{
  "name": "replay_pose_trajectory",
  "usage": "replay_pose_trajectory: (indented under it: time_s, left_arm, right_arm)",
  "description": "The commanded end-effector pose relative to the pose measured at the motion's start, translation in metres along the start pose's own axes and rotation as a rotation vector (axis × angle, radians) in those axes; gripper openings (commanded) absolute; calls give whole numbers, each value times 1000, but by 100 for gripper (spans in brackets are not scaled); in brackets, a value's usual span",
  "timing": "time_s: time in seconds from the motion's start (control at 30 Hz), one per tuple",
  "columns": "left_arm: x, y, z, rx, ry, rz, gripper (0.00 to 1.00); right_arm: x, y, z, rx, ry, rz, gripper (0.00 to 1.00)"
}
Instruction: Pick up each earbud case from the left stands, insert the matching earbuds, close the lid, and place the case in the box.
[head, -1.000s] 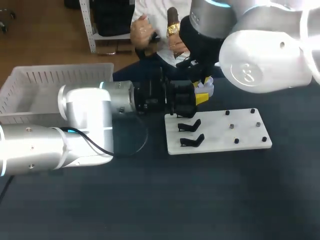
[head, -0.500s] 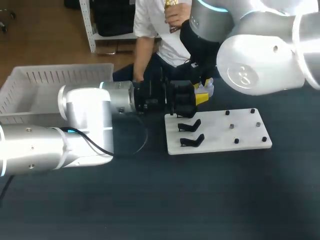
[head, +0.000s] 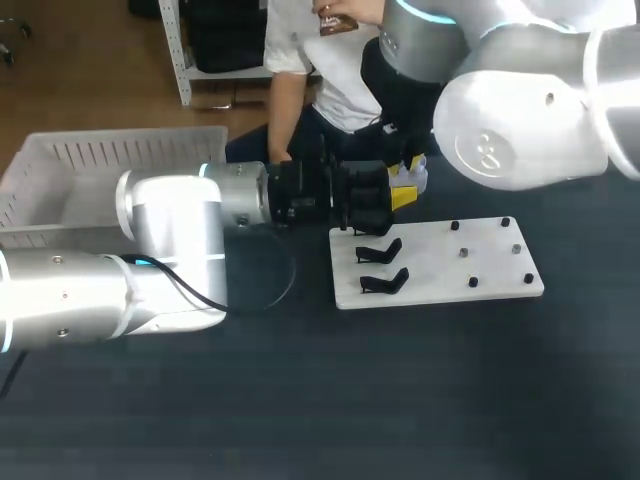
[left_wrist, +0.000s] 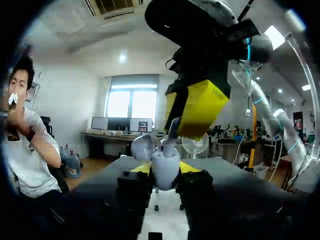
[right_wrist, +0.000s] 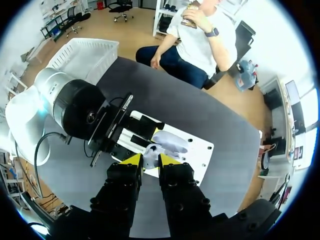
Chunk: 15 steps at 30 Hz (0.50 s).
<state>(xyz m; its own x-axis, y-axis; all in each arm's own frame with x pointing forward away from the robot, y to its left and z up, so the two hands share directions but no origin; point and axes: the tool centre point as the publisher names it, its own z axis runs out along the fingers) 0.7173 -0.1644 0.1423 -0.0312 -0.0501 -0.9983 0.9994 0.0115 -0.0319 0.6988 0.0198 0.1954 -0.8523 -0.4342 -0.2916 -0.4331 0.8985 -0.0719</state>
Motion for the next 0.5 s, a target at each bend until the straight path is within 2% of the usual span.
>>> replay_pose_trajectory:
  time_s: [0.03,0.5]
  left_arm:
    - [1,-2,0,-7,-5,4,0]
    - [1,-2,0,-7,-5,4,0]
  right_arm:
    - [2,-1,0,9,-4,5,0]
    - [2,-3,1,14,-1,12,0]
